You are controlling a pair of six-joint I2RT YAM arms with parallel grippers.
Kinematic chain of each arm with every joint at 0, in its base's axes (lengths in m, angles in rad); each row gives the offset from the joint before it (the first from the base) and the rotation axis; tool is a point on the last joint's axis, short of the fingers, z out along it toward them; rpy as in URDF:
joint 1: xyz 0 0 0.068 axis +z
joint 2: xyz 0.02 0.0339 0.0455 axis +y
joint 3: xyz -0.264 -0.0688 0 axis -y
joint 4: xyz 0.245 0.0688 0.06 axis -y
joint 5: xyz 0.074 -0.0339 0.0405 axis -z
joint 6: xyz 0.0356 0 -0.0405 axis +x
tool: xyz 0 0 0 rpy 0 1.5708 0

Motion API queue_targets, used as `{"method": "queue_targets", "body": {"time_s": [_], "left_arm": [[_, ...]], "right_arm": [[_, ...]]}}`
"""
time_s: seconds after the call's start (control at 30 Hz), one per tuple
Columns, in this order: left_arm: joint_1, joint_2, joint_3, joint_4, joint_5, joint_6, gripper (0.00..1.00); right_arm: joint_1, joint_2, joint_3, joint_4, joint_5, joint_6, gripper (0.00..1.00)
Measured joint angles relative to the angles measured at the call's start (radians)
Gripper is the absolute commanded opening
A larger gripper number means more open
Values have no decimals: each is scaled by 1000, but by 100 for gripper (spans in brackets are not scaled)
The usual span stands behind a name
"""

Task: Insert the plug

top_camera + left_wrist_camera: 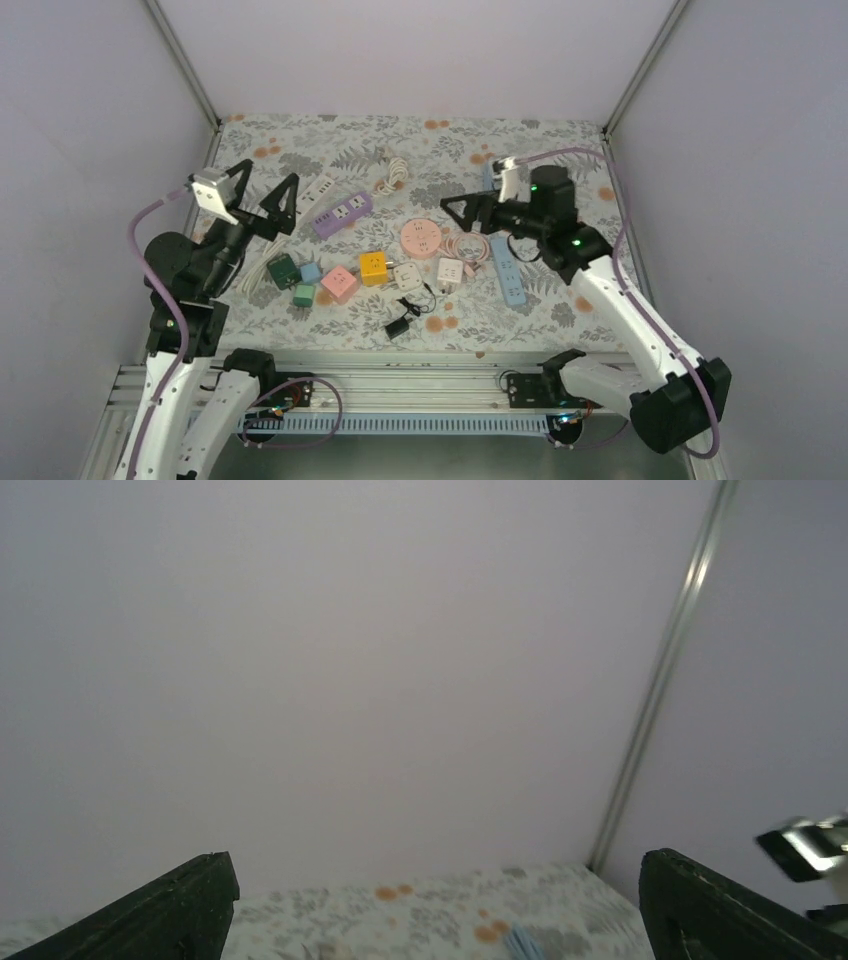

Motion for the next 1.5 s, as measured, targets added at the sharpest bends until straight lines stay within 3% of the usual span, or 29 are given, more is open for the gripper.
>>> {"method": "queue_targets", "body": {"time_s": [0.3, 0.57, 0.83, 0.97, 1.2, 1.5], "left_arm": [[0, 56, -32, 0, 125, 1, 100], [0, 86, -35, 6, 146, -3, 100], [0, 97, -49, 3, 142, -3, 100], [0, 97, -55, -12, 131, -3, 100], [0, 97, -71, -21, 127, -8, 100], [0, 114, -117, -16, 149, -62, 100]], "right_arm": [[318, 103, -79, -235, 492, 77, 93], [435, 304, -82, -392, 755, 204, 94], [463, 398, -96, -352, 811, 316, 91], [464, 472, -90, -312, 815, 343, 83], [464, 558, -66, -295, 842, 375, 57], [463, 474, -58, -253, 869, 314, 57]]}}
